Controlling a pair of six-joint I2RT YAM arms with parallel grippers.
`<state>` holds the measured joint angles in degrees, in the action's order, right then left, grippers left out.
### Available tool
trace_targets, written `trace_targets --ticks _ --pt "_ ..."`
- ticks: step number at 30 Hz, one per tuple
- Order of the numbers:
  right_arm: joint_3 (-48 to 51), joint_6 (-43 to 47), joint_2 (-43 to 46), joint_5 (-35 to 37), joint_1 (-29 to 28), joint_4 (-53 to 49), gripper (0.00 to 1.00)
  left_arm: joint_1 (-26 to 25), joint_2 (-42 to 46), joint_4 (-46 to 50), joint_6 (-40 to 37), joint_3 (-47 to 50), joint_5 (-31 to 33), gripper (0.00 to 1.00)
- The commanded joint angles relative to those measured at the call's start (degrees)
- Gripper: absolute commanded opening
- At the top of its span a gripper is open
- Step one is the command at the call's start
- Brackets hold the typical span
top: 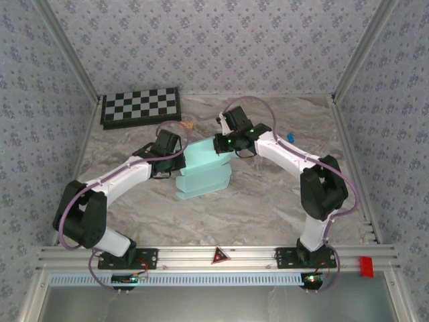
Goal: Fold the paper box
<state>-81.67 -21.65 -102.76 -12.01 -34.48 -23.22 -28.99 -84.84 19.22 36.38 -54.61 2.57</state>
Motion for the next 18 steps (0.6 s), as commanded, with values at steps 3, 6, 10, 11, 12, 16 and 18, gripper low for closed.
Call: trace_targets --ticks 3,6,10,11,12,16,18 --pt "2.9 -4.8 2.4 -5.4 0.2 6.9 0.00 -0.3 0.5 -3.8 1.9 -1.0 -2.6 0.00" --pt "3.8 -5.2 2.7 -6.8 0.3 8.2 0.00 -0.3 0.4 -4.0 2.0 -0.9 -2.6 0.00" --pt "4.8 -5.3 3.6 -7.4 0.3 9.7 0.00 -0.3 0.6 -4.0 1.9 -0.8 -2.6 0.00" --pt "4.9 -5.2 3.8 -7.1 0.4 9.4 0.00 -0.3 0.6 -4.0 2.0 -0.8 -2.6 0.00" --pt "4.9 -5.0 4.0 -6.6 0.4 9.0 0.00 -0.3 0.7 -4.0 1.9 -0.7 -2.5 0.00" --pt "4.3 -2.7 5.7 -1.9 0.3 5.0 0.00 -0.3 1.4 -4.1 1.2 -0.4 -1.9 0.00" --pt "3.0 -1.0 6.2 1.0 0.3 1.3 0.00 -0.3 2.2 -4.9 0.6 0.2 -1.6 0.00"
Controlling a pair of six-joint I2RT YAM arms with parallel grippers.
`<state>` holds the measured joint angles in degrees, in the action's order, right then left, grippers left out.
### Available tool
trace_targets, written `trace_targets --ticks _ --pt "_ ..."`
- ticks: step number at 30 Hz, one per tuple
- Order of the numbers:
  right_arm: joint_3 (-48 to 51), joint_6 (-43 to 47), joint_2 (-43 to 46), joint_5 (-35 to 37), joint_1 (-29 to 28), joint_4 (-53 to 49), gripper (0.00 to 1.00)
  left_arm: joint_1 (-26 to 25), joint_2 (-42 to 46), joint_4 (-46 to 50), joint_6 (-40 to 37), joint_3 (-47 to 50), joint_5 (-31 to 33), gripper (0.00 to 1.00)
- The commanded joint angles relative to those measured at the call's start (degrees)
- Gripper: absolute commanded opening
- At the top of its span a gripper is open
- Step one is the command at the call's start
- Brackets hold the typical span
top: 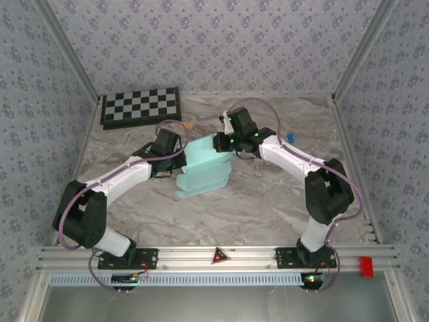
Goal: Fold the paper box
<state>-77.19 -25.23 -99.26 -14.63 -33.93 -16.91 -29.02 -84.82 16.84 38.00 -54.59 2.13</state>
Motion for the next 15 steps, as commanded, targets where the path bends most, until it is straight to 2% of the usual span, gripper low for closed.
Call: trace_targets --ticks 1,7,15 --pt "-2.1 3.6 2.8 4.8 -0.3 -6.9 0.00 -0.3 2.7 -3.1 -1.3 0.6 -0.8 0.00" --pt "-3.9 8.9 2.5 8.5 -0.5 -14.0 0.00 -0.3 4.9 -5.5 -2.9 2.3 2.0 0.00" --pt "-2.4 9.4 3.2 17.6 -2.3 -16.2 0.00 -0.3 4.3 -5.9 -3.9 2.3 2.2 0.00"
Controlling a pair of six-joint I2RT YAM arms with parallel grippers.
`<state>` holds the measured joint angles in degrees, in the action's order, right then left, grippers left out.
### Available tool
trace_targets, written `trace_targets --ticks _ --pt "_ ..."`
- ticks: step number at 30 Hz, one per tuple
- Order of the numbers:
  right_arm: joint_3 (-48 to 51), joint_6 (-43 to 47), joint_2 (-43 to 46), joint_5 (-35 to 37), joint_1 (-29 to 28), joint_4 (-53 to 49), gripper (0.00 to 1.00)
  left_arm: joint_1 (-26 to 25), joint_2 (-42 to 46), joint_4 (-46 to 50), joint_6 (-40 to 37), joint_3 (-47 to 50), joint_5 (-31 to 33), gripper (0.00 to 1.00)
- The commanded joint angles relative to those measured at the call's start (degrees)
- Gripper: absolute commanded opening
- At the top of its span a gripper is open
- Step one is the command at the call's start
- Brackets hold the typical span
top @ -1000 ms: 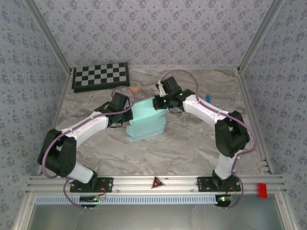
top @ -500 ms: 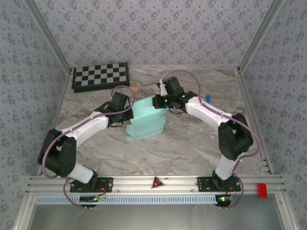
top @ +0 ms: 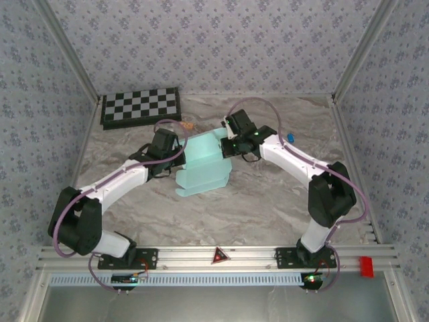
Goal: Fold the paper box
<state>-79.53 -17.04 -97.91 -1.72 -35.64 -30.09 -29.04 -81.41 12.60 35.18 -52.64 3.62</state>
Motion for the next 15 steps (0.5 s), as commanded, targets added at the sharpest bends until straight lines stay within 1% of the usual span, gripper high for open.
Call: trace_targets --ticks 1,6,13,15 --pt "0.1 1.2 1.9 5.4 -0.8 -3.0 0.00 -0.3 0.8 -1.7 -1.2 0.2 0.7 0.00" --pt "0.0 1.6 2.1 6.3 -1.7 -2.7 0.00 -0.2 0.7 -1.6 -1.4 0.3 1.0 0.00" --pt "-1.2 1.1 2.2 13.4 -2.9 -4.1 0.00 -0.3 0.0 -1.2 -1.9 0.0 1.9 0.00" --pt "-1.3 0.8 2.1 14.2 -2.9 -6.7 0.00 -0.2 -0.3 -1.1 -2.0 0.0 1.9 0.00"
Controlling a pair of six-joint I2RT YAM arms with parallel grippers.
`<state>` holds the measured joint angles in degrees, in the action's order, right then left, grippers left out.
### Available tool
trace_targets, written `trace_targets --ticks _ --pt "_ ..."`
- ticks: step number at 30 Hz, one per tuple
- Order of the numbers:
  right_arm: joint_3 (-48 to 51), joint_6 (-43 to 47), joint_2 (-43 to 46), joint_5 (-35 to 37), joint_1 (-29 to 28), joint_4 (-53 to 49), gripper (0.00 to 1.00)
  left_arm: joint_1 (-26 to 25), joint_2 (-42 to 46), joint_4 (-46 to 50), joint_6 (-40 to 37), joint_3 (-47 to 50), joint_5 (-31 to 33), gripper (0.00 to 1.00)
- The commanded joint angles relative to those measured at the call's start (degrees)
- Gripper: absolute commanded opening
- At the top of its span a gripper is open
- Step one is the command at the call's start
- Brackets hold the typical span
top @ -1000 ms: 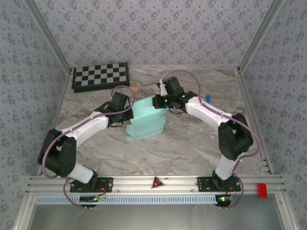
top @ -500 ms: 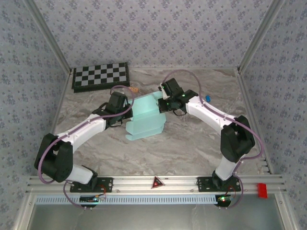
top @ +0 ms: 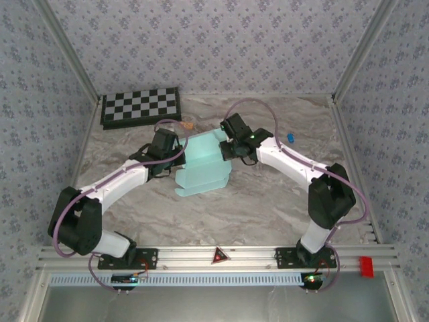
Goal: Fold the paper box
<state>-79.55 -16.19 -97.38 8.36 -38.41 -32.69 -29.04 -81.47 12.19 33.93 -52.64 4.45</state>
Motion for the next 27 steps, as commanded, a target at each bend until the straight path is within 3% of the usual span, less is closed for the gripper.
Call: trace_targets --ticks 1,17,27 --pt "-1.3 0.0 1.5 4.7 -0.1 -4.5 0.00 -0.3 -0.3 -0.7 -0.7 -0.1 1.1 0.00" --pt "-0.6 -0.7 0.4 3.7 0.9 -5.6 0.00 -0.3 -1.4 -0.9 -0.7 -0.7 1.1 0.00" --pt "3.0 -2.9 2.3 -7.8 3.2 0.9 0.00 -0.3 -1.3 -1.1 -0.7 -0.6 0.7 0.00"
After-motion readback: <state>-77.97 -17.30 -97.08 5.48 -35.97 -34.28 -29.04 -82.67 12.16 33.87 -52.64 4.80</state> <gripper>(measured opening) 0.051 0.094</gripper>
